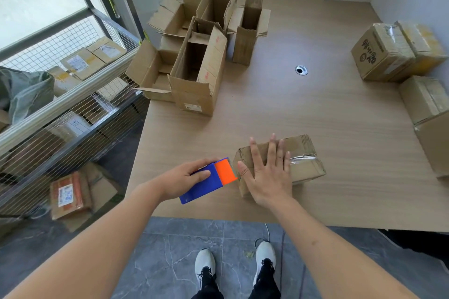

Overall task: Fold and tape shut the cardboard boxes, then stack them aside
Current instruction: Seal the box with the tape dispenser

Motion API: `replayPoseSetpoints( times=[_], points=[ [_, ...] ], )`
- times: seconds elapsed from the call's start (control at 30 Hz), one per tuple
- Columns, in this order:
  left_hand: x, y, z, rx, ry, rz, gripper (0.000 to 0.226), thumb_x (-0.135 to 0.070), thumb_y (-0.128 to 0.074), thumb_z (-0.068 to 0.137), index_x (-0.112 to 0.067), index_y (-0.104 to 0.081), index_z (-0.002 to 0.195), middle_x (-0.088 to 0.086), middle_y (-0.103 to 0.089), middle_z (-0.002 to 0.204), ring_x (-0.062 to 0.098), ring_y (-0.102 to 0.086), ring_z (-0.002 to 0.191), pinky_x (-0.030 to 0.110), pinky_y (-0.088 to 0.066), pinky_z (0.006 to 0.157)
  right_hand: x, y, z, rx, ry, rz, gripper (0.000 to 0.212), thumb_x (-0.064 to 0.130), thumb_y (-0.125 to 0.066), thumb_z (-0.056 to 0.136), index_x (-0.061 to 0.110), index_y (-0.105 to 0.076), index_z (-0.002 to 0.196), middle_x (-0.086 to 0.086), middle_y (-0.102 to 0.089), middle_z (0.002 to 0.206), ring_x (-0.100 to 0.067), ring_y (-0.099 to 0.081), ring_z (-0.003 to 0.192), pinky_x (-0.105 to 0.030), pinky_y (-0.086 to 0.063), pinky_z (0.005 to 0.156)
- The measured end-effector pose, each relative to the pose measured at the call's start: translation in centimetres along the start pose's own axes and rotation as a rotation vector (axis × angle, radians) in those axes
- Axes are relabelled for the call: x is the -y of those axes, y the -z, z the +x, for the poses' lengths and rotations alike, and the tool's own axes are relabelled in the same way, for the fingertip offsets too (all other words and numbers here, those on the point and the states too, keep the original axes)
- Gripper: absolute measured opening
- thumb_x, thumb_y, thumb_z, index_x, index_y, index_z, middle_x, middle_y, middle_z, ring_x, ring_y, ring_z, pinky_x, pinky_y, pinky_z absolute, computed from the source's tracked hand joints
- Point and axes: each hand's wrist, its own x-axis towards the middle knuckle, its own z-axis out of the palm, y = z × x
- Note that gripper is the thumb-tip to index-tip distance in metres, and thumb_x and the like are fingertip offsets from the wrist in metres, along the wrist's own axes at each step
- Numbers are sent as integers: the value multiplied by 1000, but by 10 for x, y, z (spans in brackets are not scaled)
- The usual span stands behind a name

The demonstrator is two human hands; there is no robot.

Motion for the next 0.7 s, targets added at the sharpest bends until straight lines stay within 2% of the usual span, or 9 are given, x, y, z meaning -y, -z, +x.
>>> replayPoseSetpoints(
  times=[0.27, 0.4, 0.47, 0.53, 0.6, 0.7],
  points=[
    [7, 13, -4, 69, -5, -17, 41, -28, -48, 109, -60, -52, 135, -25, -61, 134, 5, -58, 120, 32, -41, 106, -2, 3, 3, 36, 32, 2, 77, 80, 4, 85, 50, 23, 154, -9, 38, 163, -32, 34, 150, -52, 13, 124],
    [-1, 11, 1, 34, 38, 148, 37, -50, -43, 100, -69, -45, 132, -28, -59, 132, 9, -57, 120, 40, -41, 110, -2, 3, 3, 38, 28, -12, 77, 80, 3, 86, 50, 22, 155, -8, 40, 162, -30, 37, 149, -52, 14, 124],
    [-7, 7, 6, 17, 53, 232, 35, -51, -40, 101, -73, -43, 128, -27, -59, 131, 9, -57, 118, 41, -41, 109, -2, 3, 3, 40, 26, -2, 78, 81, 3, 86, 50, 21, 155, -7, 40, 162, -29, 38, 148, -52, 14, 124],
    [-14, -1, 11, -4, 61, 261, 34, -45, -40, 106, -68, -44, 130, -22, -60, 131, 11, -56, 117, 38, -40, 108, -1, 2, 3, 37, 23, 3, 79, 82, 2, 86, 50, 20, 156, -7, 39, 162, -29, 37, 149, -51, 15, 124],
    [-23, -8, 17, -20, 77, 279, 34, -39, -40, 108, -54, -48, 138, -14, -62, 130, 14, -56, 115, 36, -40, 106, 0, 2, 3, 32, 20, -16, 80, 83, 2, 86, 50, 20, 156, -8, 38, 163, -31, 35, 150, -52, 14, 124],
    [-33, -8, 27, 10, 124, 335, 32, -38, -37, 109, -39, -52, 137, -6, -63, 123, 19, -57, 110, 38, -41, 103, 0, 1, 4, 32, 11, -49, 83, 83, 4, 82, 48, 19, 156, -11, 37, 163, -33, 33, 150, -53, 13, 124]
  ],
)
